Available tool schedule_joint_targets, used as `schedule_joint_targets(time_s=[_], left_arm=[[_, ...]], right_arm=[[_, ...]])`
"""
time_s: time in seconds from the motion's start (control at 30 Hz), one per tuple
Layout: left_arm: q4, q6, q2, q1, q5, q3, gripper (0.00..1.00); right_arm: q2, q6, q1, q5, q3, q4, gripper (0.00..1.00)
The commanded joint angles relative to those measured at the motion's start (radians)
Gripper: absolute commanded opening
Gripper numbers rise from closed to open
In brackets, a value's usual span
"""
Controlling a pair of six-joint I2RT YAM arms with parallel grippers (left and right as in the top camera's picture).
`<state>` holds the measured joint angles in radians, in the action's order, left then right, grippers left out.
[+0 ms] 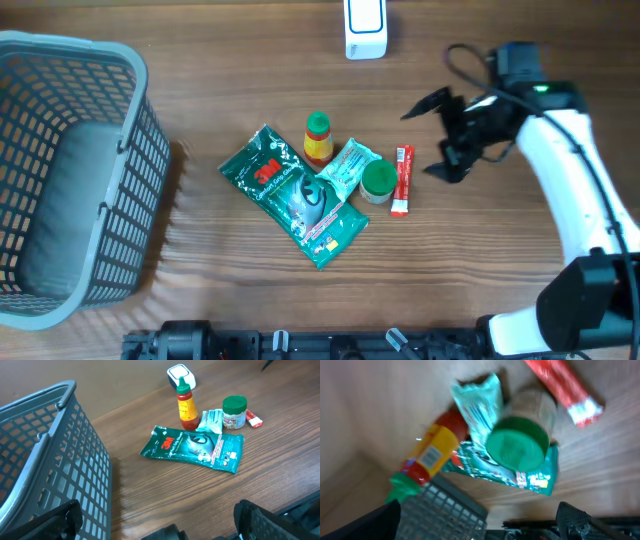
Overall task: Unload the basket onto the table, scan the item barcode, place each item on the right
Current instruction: 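Reach right gripper over the green-capped jar and grasp it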
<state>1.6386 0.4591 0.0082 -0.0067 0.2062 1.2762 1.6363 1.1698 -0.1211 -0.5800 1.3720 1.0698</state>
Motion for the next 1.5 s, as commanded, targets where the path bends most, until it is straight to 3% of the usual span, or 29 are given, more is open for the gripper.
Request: schedule_joint_targets(time_s=[0.0,0.13,0.23,0.4,0.57,0.67,0.83,0.93,1.03,1.07,1.13,1.27,1.4,1.47], left_arm=[[-0.002,0.005,-0.003,-0.003,-0.002,0.002,1.0],[-0.002,0.005,-0.003,-0.003,-0.002,0.002,1.0],[-0.002,0.005,-0.003,-0.003,-0.002,0.002,1.0],[-0.002,0.005,-0.003,-0.003,-0.002,0.002,1.0],[-0.002,0.005,-0.003,-0.003,-0.002,0.002,1.0],[-0.002,0.005,-0.003,-0.003,-0.002,0.002,1.0],[-0.002,0.005,-0.003,-0.003,-0.002,0.002,1.0],[-0.002,0.005,-0.003,-0.003,-0.002,0.002,1.0],[-0.002,0.005,-0.003,-0.003,-0.002,0.002,1.0],[-0.002,0.005,-0.003,-0.003,-0.002,0.002,1.0],[-0.002,0.005,-0.003,-0.003,-0.002,0.002,1.0],[-0.002,0.005,-0.003,-0.003,-0.003,0.002,1.0],[-0.002,0.005,-0.003,-0.003,-0.002,0.002,1.0],[-0.002,0.005,-0.003,-0.003,-0.002,0.002,1.0]], right_arm=[[-0.002,0.371,-0.158,0.188,0.003,0.006,1.0],[0.042,0.561,-0.266,0.259,0.001,0.025,1.0],[0.123,0.621,-0.28,0.278,0.001,0.02,1.0],[0.229,0.64,-0.281,0.333,0.001,-0.078,1.0],[0.292,0.624,-0.281,0.385,0.001,-0.043,0.96],[0.296,0.495,-0.281,0.452,0.001,-0.029,0.7],[0.296,0.123,-0.272,0.453,0.001,-0.028,0.57],[0.296,-0.283,-0.253,0.46,0.002,-0.04,0.58],[0.296,-0.865,-0.233,0.534,0.003,-0.036,0.63],[0.295,-0.985,-0.232,0.599,0.003,-0.018,0.66],[0.295,-1.006,-0.232,0.76,0.019,-0.002,0.74],[0.295,-1.012,-0.233,0.801,0.134,0.086,1.0],[0.293,-0.97,-0.233,0.782,0.311,0.261,1.0],[0.291,-0.804,-0.233,0.782,0.379,0.344,1.0]])
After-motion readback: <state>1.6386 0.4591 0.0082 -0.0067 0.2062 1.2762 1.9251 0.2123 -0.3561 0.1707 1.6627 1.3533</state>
